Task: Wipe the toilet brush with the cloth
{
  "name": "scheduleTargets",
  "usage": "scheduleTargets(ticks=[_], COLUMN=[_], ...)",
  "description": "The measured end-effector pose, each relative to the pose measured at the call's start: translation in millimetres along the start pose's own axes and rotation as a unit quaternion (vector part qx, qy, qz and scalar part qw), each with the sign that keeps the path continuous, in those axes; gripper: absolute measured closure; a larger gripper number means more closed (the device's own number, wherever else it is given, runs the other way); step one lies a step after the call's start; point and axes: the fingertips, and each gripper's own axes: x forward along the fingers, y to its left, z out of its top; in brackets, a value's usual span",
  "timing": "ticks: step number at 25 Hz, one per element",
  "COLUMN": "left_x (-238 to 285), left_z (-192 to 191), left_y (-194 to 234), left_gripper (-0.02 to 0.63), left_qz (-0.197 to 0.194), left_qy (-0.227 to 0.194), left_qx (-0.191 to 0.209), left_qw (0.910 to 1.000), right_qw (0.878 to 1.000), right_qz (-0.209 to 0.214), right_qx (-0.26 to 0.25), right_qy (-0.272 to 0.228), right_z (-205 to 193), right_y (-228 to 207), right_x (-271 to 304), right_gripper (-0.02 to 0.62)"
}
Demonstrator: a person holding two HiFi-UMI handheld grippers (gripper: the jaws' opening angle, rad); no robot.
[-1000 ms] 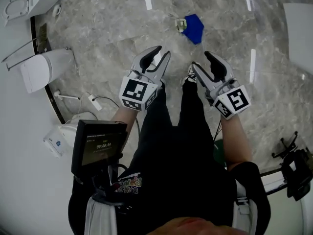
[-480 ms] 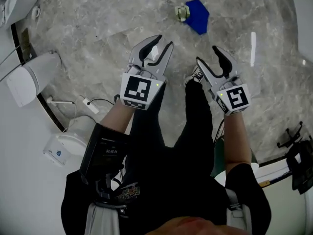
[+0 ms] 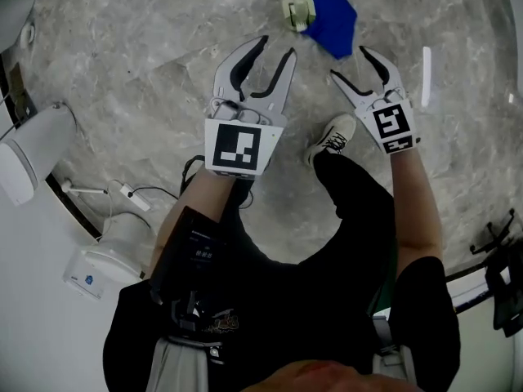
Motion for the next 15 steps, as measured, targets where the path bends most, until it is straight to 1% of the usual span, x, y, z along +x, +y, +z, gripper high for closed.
scheduleTargets(ticks=[3,5,8,10,13,15], left_x=[21.7,32.2,51.8,63.2,75.2,80.7], left_z=[-22.6,-30.1,-30.9,-31.2,-21.0,-18.2], left_y=[4.7,4.4,3.2,1.1,9.2,16.5], left_gripper=[0.449,0.446,0.436,0.434,0.42,0.414], left_qz=[0.0,-0.006,-0.028,-0.042,-0.036,-0.029], left_qy=[-0.017,-0.031,-0.059,-0.067,-0.085,-0.092], left_qx=[0.007,0.011,0.023,0.038,0.076,0.087], left_qw=[0.9998,0.9994,0.9976,0.9962,0.9928,0.9915], right_qw=[1.0,0.999,0.995,0.991,0.986,0.984], right_qz=[-0.005,0.003,0.017,0.025,0.02,0.017], right_qx=[-0.005,-0.011,-0.026,-0.039,-0.046,-0.052], right_qy=[0.015,0.047,0.098,0.128,0.157,0.17], right_z=[-49.7,-87.0,-135.4,-164.1,-194.7,-209.1], right_y=[-22.0,-32.3,-46.7,-50.8,-64.8,-74.6], right_x=[44.7,75.2,126.0,149.9,179.9,198.2], right_gripper=[0.281,0.267,0.243,0.242,0.229,0.227])
